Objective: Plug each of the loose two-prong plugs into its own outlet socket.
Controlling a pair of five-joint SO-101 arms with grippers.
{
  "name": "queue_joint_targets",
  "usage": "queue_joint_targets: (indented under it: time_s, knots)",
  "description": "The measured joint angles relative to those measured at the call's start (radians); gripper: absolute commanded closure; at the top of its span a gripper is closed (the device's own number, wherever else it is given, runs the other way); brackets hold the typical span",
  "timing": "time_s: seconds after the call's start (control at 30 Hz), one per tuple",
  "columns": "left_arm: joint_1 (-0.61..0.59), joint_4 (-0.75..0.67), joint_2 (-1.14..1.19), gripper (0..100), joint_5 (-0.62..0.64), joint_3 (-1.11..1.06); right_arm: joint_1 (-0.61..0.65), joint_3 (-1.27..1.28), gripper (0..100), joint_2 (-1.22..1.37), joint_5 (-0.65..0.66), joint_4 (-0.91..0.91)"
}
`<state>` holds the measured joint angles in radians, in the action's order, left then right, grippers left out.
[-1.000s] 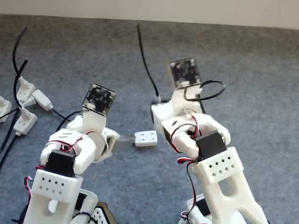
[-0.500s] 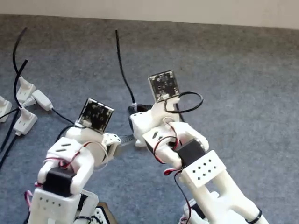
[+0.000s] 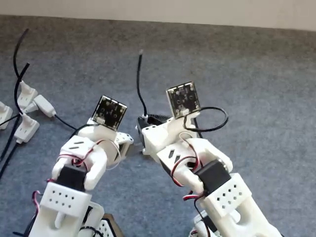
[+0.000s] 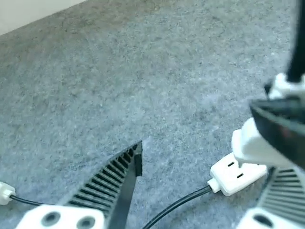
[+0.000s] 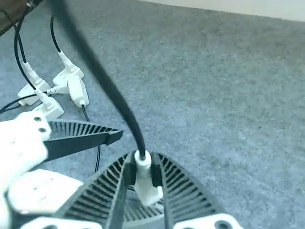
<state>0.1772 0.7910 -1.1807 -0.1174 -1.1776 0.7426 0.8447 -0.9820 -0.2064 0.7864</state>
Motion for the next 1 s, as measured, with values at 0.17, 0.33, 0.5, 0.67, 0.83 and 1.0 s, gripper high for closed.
queue_joint_targets:
  time_s: [0.17, 0.33, 0.5, 0.67, 0.83, 1.0]
  knots:
    - [-0.069, -0.060, 0.074, 62, 0.000, -0.002, 0.011, 0.000, 99.3, -0.002, 0.021, 0.035]
    - [-0.118, -0.075, 0.083, 62, 0.000, -0.002, -0.026, 0.000, 99.3, -0.006, 0.068, 0.110]
    - [-0.124, -0.077, 0.083, 62, 0.000, -0.002, -0.066, 0.000, 99.3, -0.008, 0.109, 0.178]
    - [-0.144, -0.080, 0.089, 62, 0.000, -0.003, -0.132, -0.002, 99.3, 0.021, 0.118, 0.213]
    - [-0.236, -0.110, 0.091, 62, 0.000, -0.018, -0.147, -0.101, 99.3, 0.247, 0.110, 0.292]
    - [-0.290, -0.212, 0.091, 62, 0.000, -0.110, -0.147, -0.328, 99.3, 0.537, 0.064, 0.397]
